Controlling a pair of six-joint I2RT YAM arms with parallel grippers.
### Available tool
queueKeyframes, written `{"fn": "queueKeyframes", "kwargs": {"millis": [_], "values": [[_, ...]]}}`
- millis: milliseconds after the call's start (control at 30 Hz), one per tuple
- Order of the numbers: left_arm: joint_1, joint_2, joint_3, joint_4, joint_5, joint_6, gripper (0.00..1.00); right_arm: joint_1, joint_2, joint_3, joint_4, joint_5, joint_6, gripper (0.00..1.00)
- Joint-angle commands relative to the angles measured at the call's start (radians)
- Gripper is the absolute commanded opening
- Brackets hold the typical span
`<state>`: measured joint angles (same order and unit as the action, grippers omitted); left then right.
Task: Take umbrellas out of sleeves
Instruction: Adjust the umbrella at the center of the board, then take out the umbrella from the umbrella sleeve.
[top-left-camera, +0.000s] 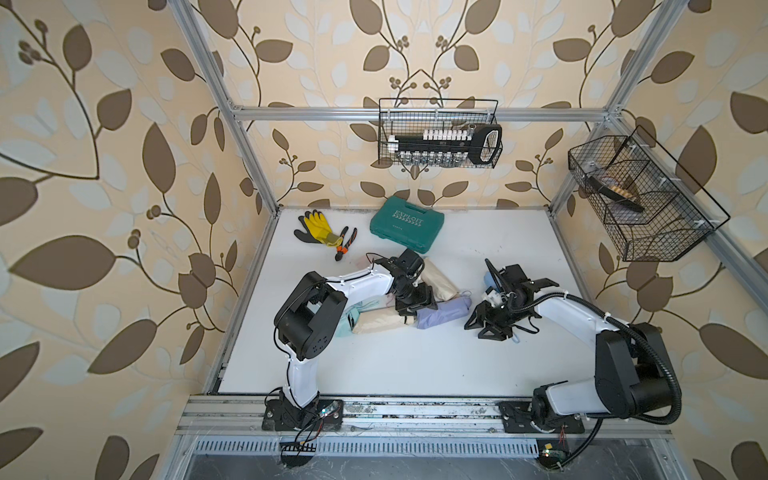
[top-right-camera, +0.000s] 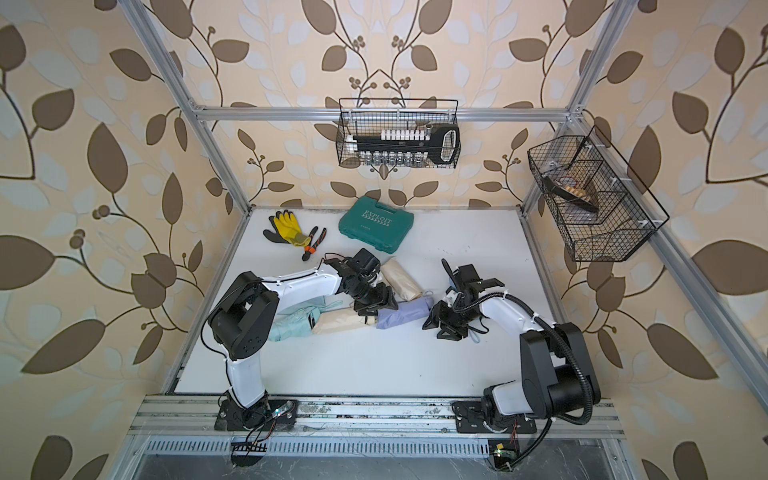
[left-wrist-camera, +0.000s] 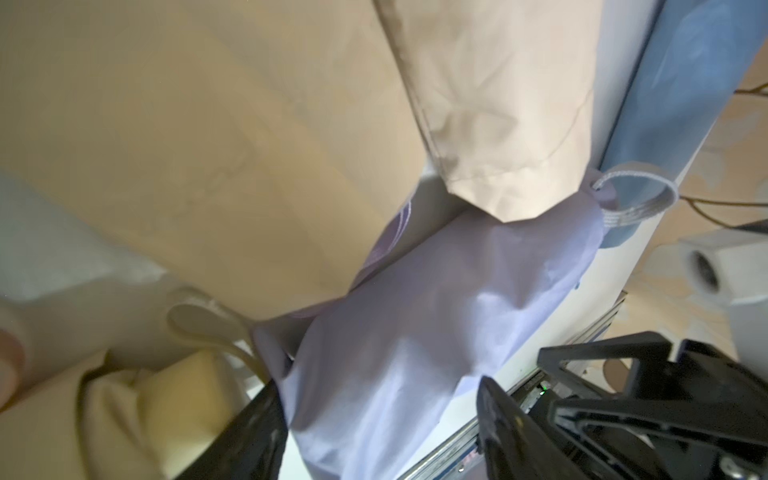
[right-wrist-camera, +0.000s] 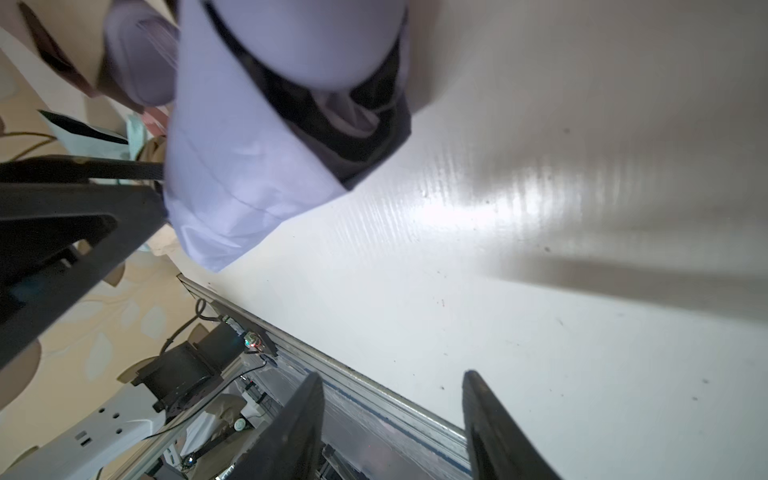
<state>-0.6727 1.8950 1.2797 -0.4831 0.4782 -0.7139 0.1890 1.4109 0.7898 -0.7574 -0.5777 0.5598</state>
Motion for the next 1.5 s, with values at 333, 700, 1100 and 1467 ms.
{"fn": "queueKeyframes", "kwargs": {"millis": [333,700,1100,1467], "values": [[-0.006,-0.022,-0.143,0.098,0.111,-0.085,0.54,-0.080,0.065,0.102,0.000,-0.021,-0.039,0.59],[0.087,-0.028,-0.101,-0.062,0.109,0.103,0.00,-0.138,0.099,0.120,0.023,-0.063,-0.071,0.62],[0.152,0.001,-0.100,-0.107,0.161,0.174,0.00,-0.135,0.216,0.093,0.184,-0.252,-0.034,0.62],[0.151,0.012,-0.105,-0.112,0.162,0.178,0.00,-0.115,0.324,0.067,0.323,-0.290,0.020,0.62]]}}
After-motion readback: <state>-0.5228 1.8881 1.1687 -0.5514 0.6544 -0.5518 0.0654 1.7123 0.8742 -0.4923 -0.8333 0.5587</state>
